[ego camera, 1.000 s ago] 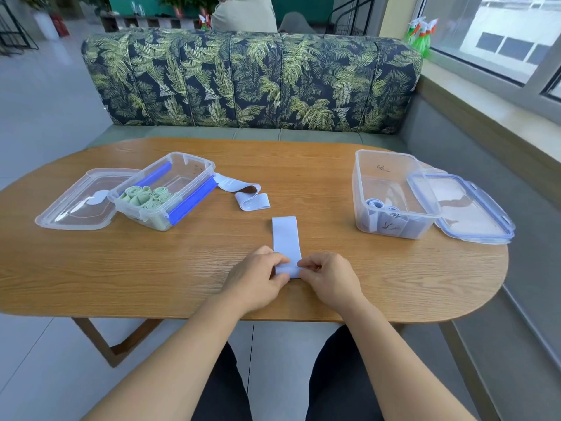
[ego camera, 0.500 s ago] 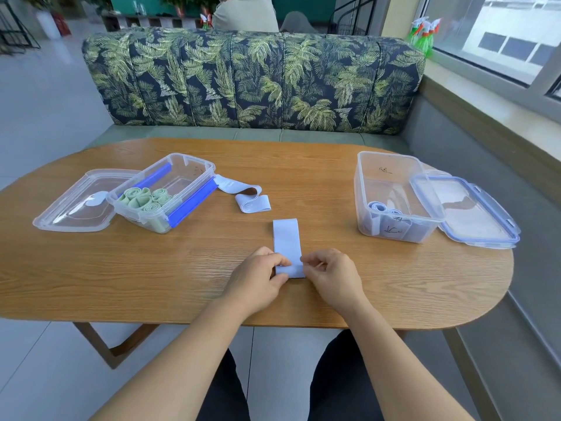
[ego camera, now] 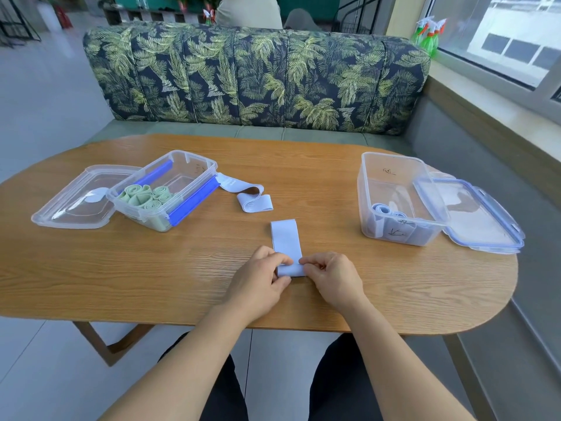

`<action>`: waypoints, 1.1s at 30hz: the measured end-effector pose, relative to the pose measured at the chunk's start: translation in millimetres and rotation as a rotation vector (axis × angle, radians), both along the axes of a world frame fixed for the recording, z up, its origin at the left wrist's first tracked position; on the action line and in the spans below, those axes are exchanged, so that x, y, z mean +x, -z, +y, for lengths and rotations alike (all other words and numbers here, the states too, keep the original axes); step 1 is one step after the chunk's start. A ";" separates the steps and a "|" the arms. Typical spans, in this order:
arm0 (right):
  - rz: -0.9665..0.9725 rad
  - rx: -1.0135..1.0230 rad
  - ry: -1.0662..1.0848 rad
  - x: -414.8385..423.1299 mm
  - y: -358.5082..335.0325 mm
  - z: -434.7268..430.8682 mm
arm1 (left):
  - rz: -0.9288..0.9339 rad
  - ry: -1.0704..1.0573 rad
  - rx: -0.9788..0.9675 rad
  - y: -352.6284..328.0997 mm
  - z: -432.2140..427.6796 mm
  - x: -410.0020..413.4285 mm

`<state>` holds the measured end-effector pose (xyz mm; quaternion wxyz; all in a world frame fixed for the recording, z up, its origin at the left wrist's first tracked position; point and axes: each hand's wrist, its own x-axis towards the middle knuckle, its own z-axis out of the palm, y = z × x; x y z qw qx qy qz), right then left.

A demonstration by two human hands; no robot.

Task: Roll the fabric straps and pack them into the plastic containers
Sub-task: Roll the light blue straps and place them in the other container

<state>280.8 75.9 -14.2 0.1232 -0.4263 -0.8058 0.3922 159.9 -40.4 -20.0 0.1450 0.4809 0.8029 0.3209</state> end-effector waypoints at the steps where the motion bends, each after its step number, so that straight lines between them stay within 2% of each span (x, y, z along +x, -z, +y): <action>1: -0.010 -0.002 0.001 -0.7 -0.2 0.0 | 0.010 -0.004 -0.004 -0.1 0.7 0.5; 13: -0.061 0.011 -0.006 6.9 0.2 -13.4 | -0.004 0.077 -0.018 -0.5 -7.5 -2.9; 25: -0.067 -0.072 -0.020 6.1 -4.7 -10.8 | 0.208 0.030 -0.023 -1.1 -14.4 11.3; 33: -0.020 -0.050 0.013 5.3 -4.3 -10.7 | 0.059 0.036 -0.064 -5.3 -8.2 0.7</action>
